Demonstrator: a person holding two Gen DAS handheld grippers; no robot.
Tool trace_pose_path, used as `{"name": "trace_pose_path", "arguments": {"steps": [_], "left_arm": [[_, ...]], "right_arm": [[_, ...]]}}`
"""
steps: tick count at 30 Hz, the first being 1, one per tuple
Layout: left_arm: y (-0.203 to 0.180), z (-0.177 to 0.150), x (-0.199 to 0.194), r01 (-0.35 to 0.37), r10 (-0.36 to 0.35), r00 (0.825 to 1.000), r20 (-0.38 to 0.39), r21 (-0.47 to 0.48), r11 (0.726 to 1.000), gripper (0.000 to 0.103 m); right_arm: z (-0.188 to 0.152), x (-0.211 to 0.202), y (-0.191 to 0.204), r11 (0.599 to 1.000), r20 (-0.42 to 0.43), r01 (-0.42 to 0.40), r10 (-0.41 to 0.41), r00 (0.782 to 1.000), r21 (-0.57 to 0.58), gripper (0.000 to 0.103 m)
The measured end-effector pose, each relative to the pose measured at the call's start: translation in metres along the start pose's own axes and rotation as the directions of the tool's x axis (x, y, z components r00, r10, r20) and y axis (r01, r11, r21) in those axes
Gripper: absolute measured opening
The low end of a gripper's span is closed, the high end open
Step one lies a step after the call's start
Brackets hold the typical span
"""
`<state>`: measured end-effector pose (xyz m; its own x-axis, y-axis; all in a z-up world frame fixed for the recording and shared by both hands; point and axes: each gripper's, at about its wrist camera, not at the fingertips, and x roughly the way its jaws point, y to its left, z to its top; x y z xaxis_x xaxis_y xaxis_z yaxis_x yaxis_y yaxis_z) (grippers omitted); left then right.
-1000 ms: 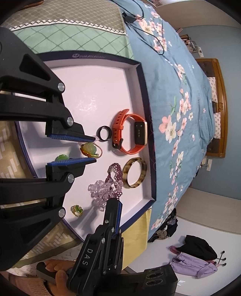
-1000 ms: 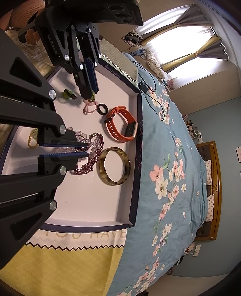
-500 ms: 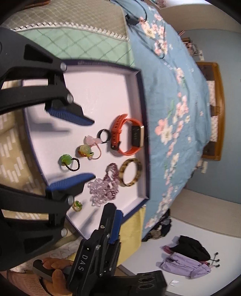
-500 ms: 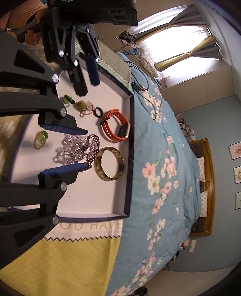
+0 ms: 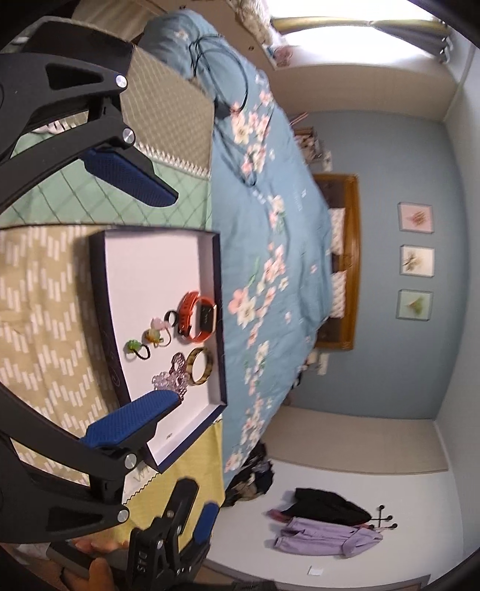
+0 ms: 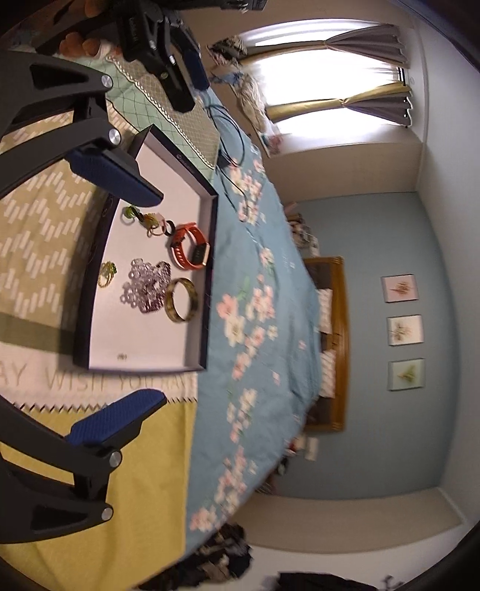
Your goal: Organize jewelry
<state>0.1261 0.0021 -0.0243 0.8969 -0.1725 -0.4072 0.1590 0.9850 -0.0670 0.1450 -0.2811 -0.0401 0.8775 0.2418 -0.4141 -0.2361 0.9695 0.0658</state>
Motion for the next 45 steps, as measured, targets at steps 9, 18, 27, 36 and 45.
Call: {"name": "trace_pose_path", "arguments": {"steps": [9, 18, 27, 36, 45], "left_arm": [[-0.005, -0.006, -0.053, -0.05, 0.05, 0.991, 0.127, -0.001, 0.999, 0.097], [-0.014, -0.008, -0.071, -0.07, 0.071, 0.984, 0.163, -0.014, 0.997, 0.097], [-0.018, -0.01, -0.073, -0.069, 0.072, 0.984, 0.163, -0.025, 0.997, 0.097], [-0.024, -0.011, -0.073, -0.07, 0.072, 0.982, 0.175, -0.013, 0.997, 0.097], [-0.022, -0.012, -0.072, -0.068, 0.071, 0.981, 0.178, -0.025, 0.997, 0.097]], "right_arm": [[-0.011, -0.021, 0.014, 1.0, 0.071, 0.015, -0.014, 0.997, -0.017, 0.096], [-0.014, -0.029, 0.022, 1.0, 0.096, 0.006, -0.004, 0.995, -0.028, 0.096], [-0.016, -0.031, 0.024, 1.0, 0.095, 0.001, 0.002, 0.996, -0.026, 0.096], [-0.016, -0.033, 0.025, 1.0, 0.105, 0.001, 0.001, 0.994, -0.023, 0.096], [-0.014, -0.034, 0.026, 1.0, 0.116, 0.01, -0.007, 0.993, -0.027, 0.096]]}}
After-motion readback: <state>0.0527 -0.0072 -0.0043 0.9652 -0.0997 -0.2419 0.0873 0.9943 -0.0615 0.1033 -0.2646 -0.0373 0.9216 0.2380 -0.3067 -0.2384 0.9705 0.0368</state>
